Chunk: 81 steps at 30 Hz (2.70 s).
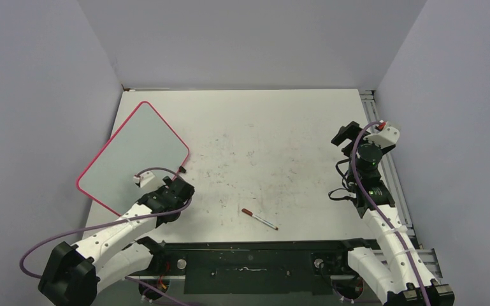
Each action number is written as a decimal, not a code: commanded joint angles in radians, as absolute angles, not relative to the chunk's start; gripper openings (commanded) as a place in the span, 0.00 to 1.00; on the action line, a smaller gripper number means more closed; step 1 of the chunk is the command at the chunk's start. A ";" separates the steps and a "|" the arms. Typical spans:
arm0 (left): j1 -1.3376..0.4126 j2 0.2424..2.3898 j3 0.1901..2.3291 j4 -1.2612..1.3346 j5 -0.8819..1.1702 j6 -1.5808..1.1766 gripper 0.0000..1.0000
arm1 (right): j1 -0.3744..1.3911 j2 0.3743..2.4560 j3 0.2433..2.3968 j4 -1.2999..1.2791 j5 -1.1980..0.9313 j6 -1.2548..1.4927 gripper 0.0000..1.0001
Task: Write a sentence on the whiteboard
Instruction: Move the whiteboard to the center of the board.
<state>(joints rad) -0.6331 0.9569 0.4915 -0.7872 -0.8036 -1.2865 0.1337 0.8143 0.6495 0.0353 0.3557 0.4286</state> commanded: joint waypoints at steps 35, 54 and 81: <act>-0.445 1.086 0.427 -0.562 -0.801 -1.388 0.43 | 0.135 0.830 0.684 0.065 0.329 0.430 0.90; -0.436 1.127 0.442 -0.553 -0.805 -1.380 0.14 | 0.135 0.834 0.675 0.075 0.337 0.419 0.90; -0.595 1.205 0.494 -0.501 -0.889 -1.277 0.00 | 0.135 0.891 0.685 0.087 0.285 0.442 0.90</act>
<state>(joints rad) -0.5430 1.1763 0.4294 -0.5564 -0.8639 -1.3060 0.1337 0.8738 0.6506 0.0372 0.3023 0.4320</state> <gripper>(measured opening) 0.192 0.898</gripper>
